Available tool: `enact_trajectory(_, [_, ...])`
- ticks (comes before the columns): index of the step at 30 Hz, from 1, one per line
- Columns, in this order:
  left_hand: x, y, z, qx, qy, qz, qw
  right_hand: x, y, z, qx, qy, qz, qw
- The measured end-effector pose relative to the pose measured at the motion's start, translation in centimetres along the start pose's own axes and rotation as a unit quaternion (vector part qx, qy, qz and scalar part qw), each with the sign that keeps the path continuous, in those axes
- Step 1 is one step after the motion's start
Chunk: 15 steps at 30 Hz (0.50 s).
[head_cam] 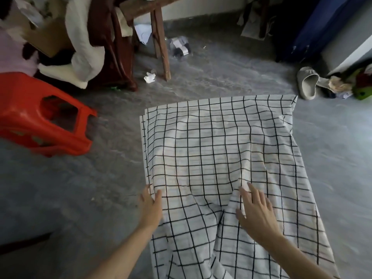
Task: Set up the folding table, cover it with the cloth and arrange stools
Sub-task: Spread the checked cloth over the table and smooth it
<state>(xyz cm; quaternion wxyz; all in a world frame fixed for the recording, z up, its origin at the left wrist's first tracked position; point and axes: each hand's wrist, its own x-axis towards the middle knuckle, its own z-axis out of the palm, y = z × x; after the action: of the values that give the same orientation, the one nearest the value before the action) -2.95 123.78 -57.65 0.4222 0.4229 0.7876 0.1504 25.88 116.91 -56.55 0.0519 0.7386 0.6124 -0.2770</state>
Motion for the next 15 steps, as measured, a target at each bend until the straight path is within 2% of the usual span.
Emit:
enact_trajectory(2, [-2.3,-2.3,-0.2,-0.126,-0.055,-0.108,0.985,-3.5,-0.9,2.0,0.007,-0.018,0.004,1.000])
enact_trajectory(3, [-3.2,-3.7,-0.2,-0.139,-0.079,-0.131,0.978,-4.9,-1.3,2.9,0.010,-0.028,0.006,1.000])
enact_trajectory(5, [-4.9,-5.2,-0.4,-0.114,-0.107,-0.120,0.980,-7.0,-2.1,4.5,0.006,-0.044,0.001,0.999])
enact_trajectory(8, [-6.3,-6.2,0.0,-0.017,-0.109,-0.043,0.993,-9.1,-2.8,6.0,-0.010,-0.052,-0.012,0.999])
enact_trajectory(11, [-8.5,-7.0,1.2,0.020,-0.146,-0.016,0.989,-11.2,-3.8,7.1,0.018,-0.011,-0.063,0.998])
enact_trajectory(12, [-9.2,-7.4,1.8,0.017,-0.157,-0.015,0.987,-12.0,-4.3,7.1,0.047,-0.020,-0.074,0.996])
enact_trajectory(15, [-11.8,-7.4,3.0,-0.025,-0.151,-0.032,0.988,-13.9,-5.2,7.4,0.117,-0.112,-0.081,0.983])
